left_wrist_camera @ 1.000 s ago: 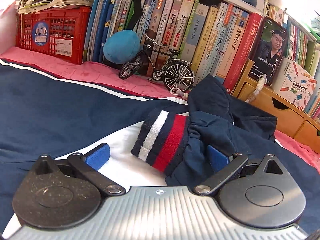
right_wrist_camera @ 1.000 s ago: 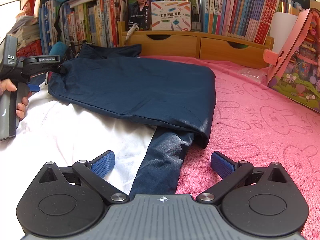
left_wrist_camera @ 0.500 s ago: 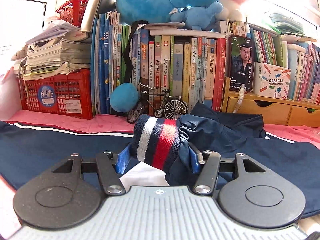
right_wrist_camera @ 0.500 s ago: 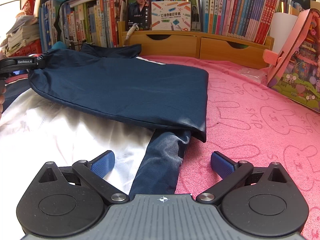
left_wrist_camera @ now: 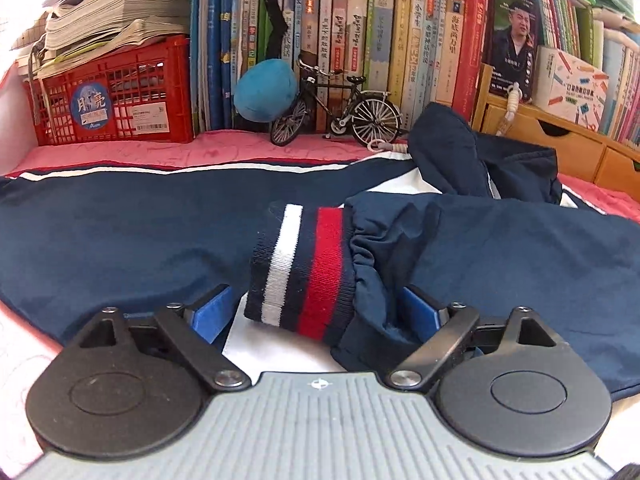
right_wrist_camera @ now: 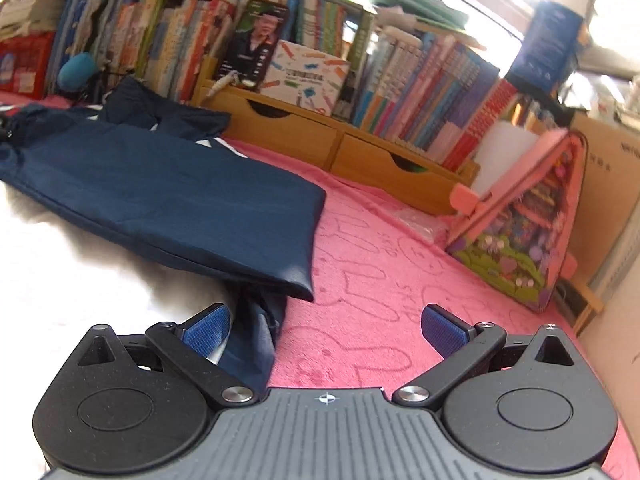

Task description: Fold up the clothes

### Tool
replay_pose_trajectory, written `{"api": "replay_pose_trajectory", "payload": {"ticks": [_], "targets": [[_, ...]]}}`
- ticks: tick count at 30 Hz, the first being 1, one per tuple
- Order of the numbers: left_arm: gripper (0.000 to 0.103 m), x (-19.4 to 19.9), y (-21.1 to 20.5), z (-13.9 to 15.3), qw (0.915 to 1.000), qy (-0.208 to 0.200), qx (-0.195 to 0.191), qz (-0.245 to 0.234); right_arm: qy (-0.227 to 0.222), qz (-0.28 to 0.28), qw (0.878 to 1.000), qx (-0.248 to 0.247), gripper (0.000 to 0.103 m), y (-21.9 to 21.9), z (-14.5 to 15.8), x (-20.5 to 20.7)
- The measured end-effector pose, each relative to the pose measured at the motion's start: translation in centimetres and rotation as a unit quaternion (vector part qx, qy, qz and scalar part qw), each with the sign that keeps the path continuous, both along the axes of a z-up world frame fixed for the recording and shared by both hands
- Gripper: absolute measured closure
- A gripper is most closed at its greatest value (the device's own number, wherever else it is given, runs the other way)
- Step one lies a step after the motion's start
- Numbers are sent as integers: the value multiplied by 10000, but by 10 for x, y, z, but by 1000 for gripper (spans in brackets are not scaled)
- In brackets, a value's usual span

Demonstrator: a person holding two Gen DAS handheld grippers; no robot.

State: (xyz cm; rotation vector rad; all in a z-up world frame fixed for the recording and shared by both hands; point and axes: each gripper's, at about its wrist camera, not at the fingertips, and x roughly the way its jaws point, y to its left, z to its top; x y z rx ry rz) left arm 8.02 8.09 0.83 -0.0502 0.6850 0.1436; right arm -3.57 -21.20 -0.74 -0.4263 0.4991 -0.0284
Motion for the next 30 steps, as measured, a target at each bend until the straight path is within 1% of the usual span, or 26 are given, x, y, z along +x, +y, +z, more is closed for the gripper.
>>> {"api": "replay_pose_trajectory", "payload": {"ticks": [2, 3, 5, 7, 9, 10, 11, 12, 16, 17, 18, 20, 22, 23, 24, 26, 28, 30], "targets": [[5, 2, -4, -1, 9999, 64, 135, -38, -25, 211, 9996, -172, 0, 14, -1, 9], [5, 2, -4, -2, 9999, 69, 117, -39, -14, 267, 9994, -219, 0, 19, -1, 14], [4, 2, -1, -2, 10000, 85, 7, -52, -104, 9, 9996, -264, 0, 16, 1, 28], [0, 3, 1, -3, 9999, 113, -35, -111, -250, -616, 9974, -269, 0, -4, 4, 40], [0, 4, -2, -3, 9997, 137, 15, -215, -217, -920, 9954, 123, 1, -37, 7, 45], [0, 5, -3, -3, 9996, 138, 20, -260, -152, -1089, 9937, 221, 1, -50, 6, 47], [0, 5, -3, -4, 9994, 139, 26, -305, -67, -1195, 9926, 194, 0, -57, 4, 49], [0, 5, -3, -4, 9994, 140, 21, -314, -37, -1188, 9926, 246, 1, -59, 3, 48], [0, 5, -1, -4, 9995, 146, -2, -282, -82, -1134, 9932, -251, 1, -38, -1, 44], [0, 6, -1, -4, 9995, 146, -3, -277, -48, -951, 9954, -64, 1, -35, 2, 41], [0, 6, 0, -4, 9995, 140, 15, -267, 31, -690, 9973, 255, 1, -34, 6, 38], [0, 8, 1, -3, 9996, 120, 77, -244, 246, -386, 9959, 775, 1, -33, 12, 39], [0, 13, 6, -2, 9994, 74, 292, -154, 284, -607, 9970, 380, 1, -37, 4, 43], [0, 15, 10, -2, 9994, 61, 323, -76, 299, -730, 9968, 158, 1, -40, 0, 45], [0, 17, 15, -3, 9997, 89, 209, -45, 282, -685, 9972, 75, 0, -47, -4, 45], [0, 20, 24, -4, 9999, 147, -51, -61, 395, -582, 9968, 385, 1, -64, -2, 42], [0, 20, 22, -4, 9998, 155, 27, -94, 345, -518, 9979, 178, 1, -62, -5, 39], [0, 20, 21, -5, 9998, 164, 18, -109, 206, -575, 9979, -194, 1, -48, -6, 37]]}}
